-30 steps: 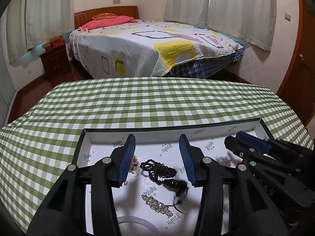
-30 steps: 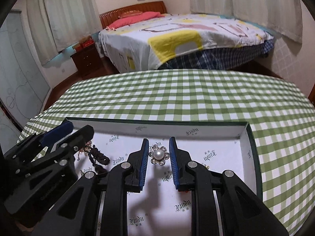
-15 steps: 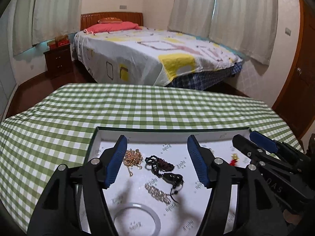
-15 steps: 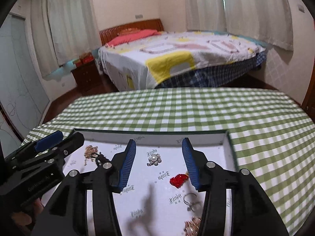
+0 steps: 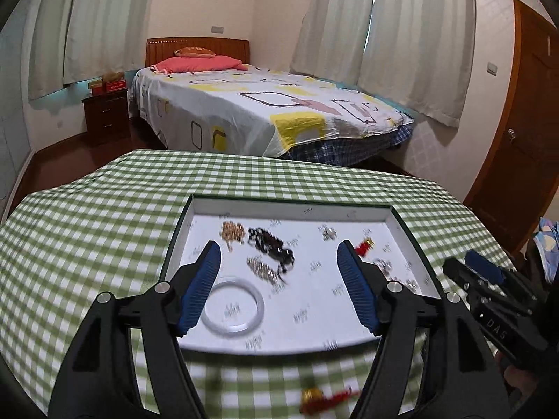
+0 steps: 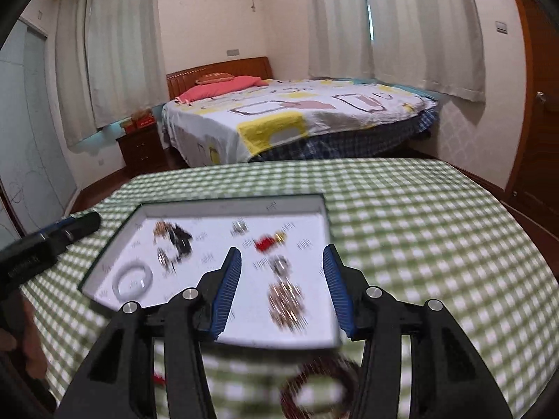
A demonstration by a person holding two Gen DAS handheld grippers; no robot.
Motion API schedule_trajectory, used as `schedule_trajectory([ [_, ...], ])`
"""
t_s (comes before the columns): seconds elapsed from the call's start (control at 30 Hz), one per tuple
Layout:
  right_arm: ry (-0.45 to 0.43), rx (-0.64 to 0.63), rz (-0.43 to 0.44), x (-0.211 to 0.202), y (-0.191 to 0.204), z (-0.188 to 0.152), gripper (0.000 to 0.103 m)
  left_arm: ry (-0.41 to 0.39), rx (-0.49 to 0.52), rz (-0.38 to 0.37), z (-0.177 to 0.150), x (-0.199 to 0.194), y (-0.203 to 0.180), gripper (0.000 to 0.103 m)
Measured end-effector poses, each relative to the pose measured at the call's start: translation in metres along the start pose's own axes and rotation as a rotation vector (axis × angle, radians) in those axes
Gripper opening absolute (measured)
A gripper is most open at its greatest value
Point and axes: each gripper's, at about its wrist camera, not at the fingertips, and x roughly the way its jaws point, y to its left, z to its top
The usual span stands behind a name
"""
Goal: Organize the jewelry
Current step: 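Move the left tool to the red knot charm while the right tool grasps the prayer beads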
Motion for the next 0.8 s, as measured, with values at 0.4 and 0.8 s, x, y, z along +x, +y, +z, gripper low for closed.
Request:
schedule_trajectory([
  [0.4,0.084,0.028,-0.050,-0.028,-0.021,-0.066,0.048,0.045,-0.040,0.042,-0.057,-0.040,0.005,0.068],
  [0.8,0.188,0.017,-0.050,-0.009,-0.015,-0.079,0.054,0.066,-0.045,0.073,-0.071,-0.050,0.012,0.068],
])
